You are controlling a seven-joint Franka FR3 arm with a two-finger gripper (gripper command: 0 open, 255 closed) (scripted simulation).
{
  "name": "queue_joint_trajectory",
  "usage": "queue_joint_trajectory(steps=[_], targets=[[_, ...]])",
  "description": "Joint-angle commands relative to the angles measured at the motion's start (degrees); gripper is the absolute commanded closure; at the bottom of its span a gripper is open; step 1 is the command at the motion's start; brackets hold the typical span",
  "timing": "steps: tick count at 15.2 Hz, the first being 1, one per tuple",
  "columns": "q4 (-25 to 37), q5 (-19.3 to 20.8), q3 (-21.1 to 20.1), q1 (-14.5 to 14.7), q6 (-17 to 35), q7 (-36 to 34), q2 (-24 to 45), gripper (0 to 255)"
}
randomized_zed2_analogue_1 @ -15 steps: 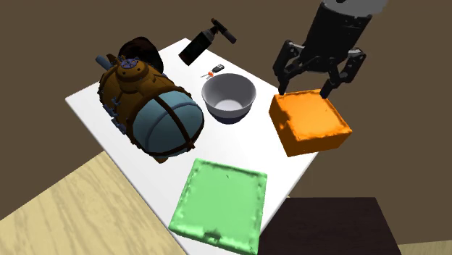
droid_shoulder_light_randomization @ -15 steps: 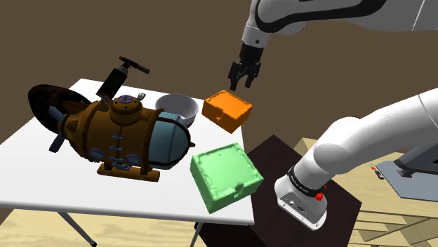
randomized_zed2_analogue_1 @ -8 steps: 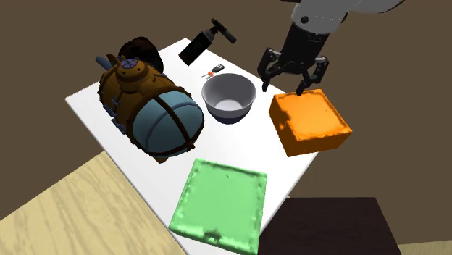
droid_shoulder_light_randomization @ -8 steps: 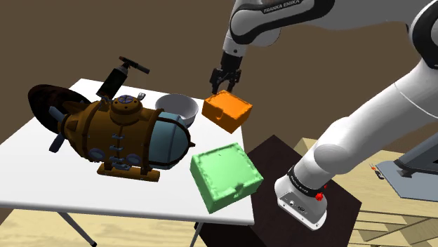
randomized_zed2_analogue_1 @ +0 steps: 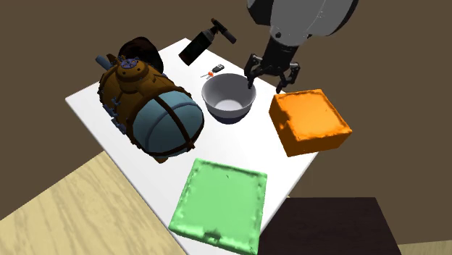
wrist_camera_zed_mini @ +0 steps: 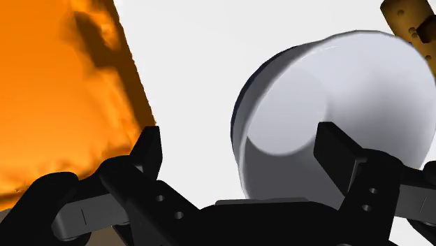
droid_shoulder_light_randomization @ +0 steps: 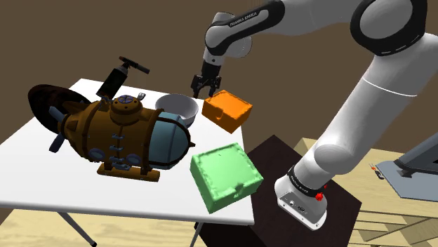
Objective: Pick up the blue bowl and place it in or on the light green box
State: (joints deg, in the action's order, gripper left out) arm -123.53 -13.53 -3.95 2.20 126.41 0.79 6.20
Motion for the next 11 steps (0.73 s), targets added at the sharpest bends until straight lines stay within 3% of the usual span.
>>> queue_joint_trajectory(steps=[1, 4, 11], targets=[[2.9, -0.7, -0.3, 0.2, 1.3, 0.1, 3.9, 0], [7.1, -1.4, -0.5, 0.3, 2.7, 0.3, 9.1, 0], [5.7, -2.1, -1.1, 1.0, 7.7, 0.7, 12.6, 0]])
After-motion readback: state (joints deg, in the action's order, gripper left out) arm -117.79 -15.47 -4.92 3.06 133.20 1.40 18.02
